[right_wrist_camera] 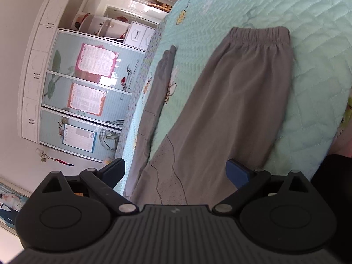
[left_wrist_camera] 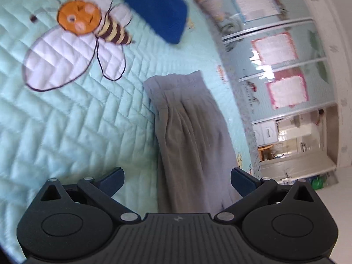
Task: Fold clothes
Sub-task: 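Grasp the waistband with the left gripper while the right gripper grasps it beside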
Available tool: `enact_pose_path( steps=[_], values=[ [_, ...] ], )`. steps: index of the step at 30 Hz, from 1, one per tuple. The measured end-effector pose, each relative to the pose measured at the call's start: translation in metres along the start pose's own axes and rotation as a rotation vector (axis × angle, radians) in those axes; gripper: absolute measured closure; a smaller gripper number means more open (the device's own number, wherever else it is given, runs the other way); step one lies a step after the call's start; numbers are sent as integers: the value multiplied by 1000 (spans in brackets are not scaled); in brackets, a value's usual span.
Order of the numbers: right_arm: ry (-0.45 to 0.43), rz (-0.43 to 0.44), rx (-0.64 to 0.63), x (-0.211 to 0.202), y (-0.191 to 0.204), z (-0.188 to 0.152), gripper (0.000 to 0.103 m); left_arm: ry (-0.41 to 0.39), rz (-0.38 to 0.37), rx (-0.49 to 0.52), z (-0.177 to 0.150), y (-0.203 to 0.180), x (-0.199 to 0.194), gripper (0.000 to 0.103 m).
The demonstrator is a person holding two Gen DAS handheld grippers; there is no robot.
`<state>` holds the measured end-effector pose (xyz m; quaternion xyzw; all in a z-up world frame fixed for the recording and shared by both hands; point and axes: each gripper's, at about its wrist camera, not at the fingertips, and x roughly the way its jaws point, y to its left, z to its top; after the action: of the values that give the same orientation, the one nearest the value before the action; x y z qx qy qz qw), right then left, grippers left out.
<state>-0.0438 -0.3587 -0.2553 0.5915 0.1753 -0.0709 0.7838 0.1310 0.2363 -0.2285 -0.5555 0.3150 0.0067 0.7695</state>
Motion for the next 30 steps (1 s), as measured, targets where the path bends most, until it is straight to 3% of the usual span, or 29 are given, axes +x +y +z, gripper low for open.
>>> enact_pose_path(
  steps=[9, 10, 11, 12, 13, 14, 30],
  values=[
    [-40, -51, 23, -21, -9, 5, 5, 43, 25, 17, 24, -24, 63, 3],
    [-41, -56, 27, -24, -11, 5, 5, 47, 32, 25, 25, -27, 67, 16],
    [-43, -62, 29, -27, -12, 5, 5, 56, 57, 37, 26, -29, 71, 40],
    [-46, -69, 31, -31, -13, 5, 5, 68, 90, 50, 27, -30, 75, 57],
    [-48, -76, 33, -34, -15, 5, 5, 75, 108, 54, 28, -28, 78, 87],
    [-51, -82, 35, -38, -18, 4, 5, 79, 113, 49, 27, -25, 80, 92],
    [-100, -41, 113, -54, -47, 16, 5, 88, 62, 25, 33, -8, 90, 94]
  ],
)
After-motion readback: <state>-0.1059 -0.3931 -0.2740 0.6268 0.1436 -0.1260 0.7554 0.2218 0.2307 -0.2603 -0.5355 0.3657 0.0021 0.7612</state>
